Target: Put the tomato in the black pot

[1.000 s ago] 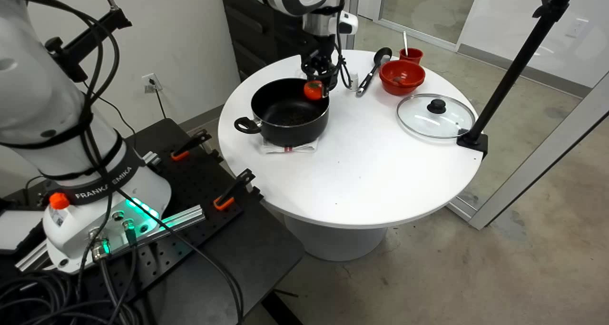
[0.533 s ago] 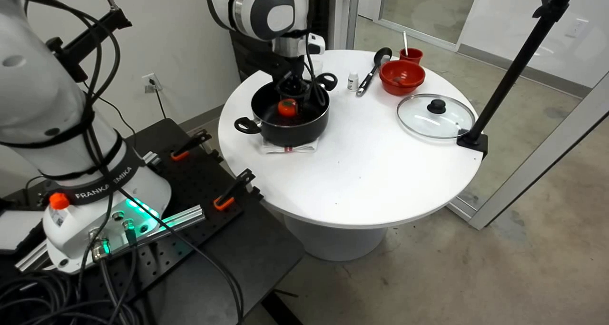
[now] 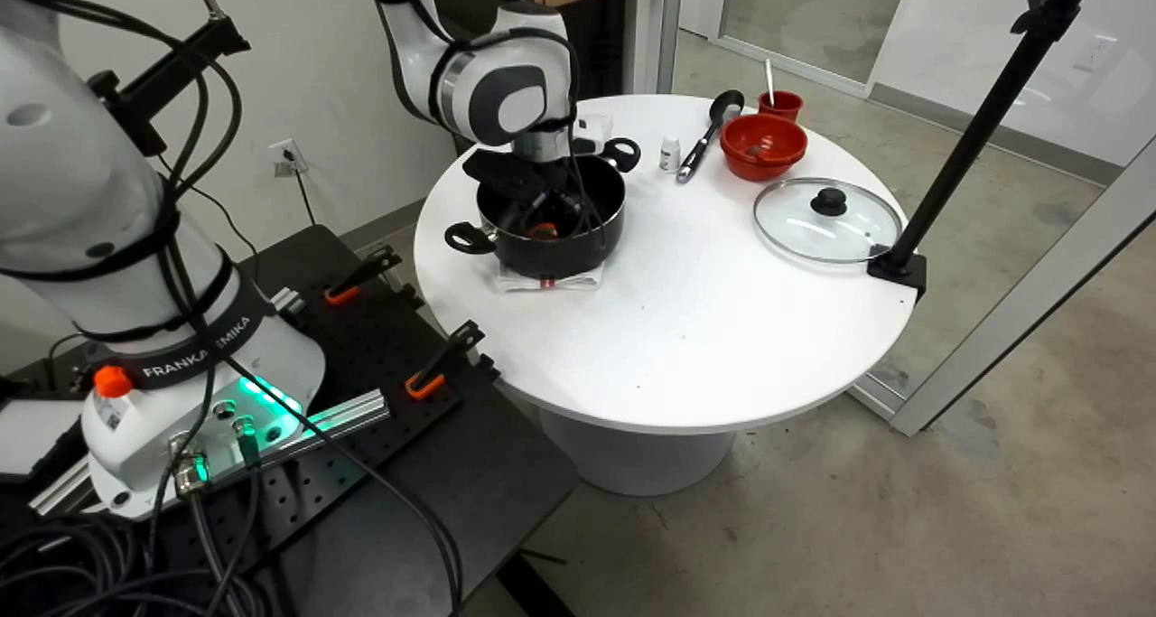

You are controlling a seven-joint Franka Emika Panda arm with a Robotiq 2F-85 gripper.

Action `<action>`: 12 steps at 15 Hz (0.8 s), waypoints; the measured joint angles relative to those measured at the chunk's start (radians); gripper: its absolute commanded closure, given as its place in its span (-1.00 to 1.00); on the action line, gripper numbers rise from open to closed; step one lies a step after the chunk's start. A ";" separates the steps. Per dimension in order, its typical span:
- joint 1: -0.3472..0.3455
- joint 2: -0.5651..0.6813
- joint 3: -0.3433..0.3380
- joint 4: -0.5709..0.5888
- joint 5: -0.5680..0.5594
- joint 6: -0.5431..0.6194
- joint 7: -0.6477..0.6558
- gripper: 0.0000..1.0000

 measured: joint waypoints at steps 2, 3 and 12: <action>0.003 0.039 -0.001 0.012 0.001 0.037 0.000 -0.78; 0.005 0.043 -0.002 0.017 0.002 0.047 0.000 -0.82; 0.012 0.061 0.009 0.035 0.013 0.035 0.001 -1.00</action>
